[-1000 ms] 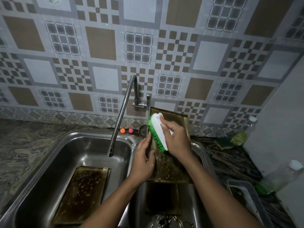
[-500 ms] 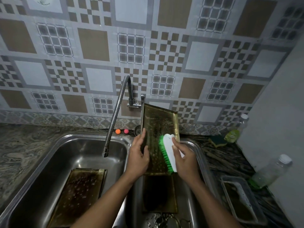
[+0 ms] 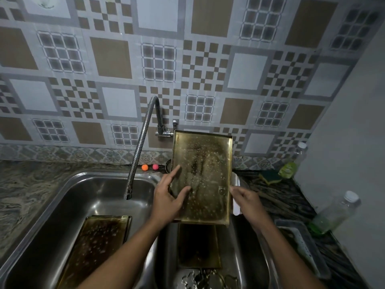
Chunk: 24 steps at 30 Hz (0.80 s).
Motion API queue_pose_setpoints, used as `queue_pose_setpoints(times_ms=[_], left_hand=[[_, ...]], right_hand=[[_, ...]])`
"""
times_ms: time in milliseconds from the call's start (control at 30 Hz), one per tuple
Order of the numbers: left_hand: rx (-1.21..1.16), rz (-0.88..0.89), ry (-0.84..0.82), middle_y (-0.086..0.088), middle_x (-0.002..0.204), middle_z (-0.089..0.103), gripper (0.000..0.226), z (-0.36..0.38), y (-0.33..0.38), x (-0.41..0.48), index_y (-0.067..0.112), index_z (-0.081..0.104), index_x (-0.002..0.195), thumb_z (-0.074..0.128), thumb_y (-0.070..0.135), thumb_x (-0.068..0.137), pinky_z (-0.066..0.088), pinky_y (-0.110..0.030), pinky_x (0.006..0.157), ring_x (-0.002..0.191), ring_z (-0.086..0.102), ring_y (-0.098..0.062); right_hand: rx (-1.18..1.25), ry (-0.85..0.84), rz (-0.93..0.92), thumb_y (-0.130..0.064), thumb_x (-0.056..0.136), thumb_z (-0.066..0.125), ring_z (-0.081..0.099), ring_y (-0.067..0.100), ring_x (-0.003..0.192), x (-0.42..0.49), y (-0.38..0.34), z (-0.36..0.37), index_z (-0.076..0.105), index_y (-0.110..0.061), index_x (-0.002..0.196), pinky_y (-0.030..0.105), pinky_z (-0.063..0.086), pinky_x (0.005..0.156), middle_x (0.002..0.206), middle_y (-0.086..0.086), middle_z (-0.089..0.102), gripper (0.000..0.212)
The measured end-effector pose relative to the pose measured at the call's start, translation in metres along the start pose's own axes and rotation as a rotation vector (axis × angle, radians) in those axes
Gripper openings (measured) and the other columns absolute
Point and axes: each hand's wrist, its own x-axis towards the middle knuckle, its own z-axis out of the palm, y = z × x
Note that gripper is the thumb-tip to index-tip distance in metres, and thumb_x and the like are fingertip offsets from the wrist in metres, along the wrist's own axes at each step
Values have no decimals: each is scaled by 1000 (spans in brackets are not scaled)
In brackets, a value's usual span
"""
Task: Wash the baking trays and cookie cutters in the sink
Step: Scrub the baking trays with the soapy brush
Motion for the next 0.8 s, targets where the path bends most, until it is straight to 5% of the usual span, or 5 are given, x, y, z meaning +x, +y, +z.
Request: queue_pose_setpoints(times_ms=[233,400,533,667,800], left_hand=[[231,-190,-49,3,154,21,71,20,11,10,35,40,145,75,38,83,31,-44,115,142,26,-21],[-277,-260,-331,14,153,36,65,36,41,-6,52,24,148,52,60,89,35,-44,115,140,36,-7],[-534,-398,-226,15,150,41,71,45,46,-8,62,10,143,55,31,97,39,-43,113,135,46,-10],[-449,-395,-108,20,142,47,79,43,46,-10,51,7,147,45,1,100,44,-27,107,124,55,0],[-387,-375,2,10,151,43,69,38,33,-9,40,21,153,42,1,100,36,-40,116,136,45,-7]], right_hand=[[-42,129,-115,-45,89,65,68,10,97,-2,-3,12,74,-18,102,33,52,89,98,-4,74,31],[-330,233,-301,-30,88,67,60,5,97,-9,2,39,73,-19,94,27,47,83,103,-3,63,14],[-504,106,-344,-32,84,60,52,8,121,-21,2,62,67,-23,118,30,50,95,141,-9,46,35],[-547,35,-381,-35,89,54,50,10,124,-24,-6,72,61,-29,125,31,49,98,138,-9,43,37],[-368,80,-375,-17,96,53,50,5,118,-22,-16,64,56,-32,113,28,45,98,131,-4,53,23]])
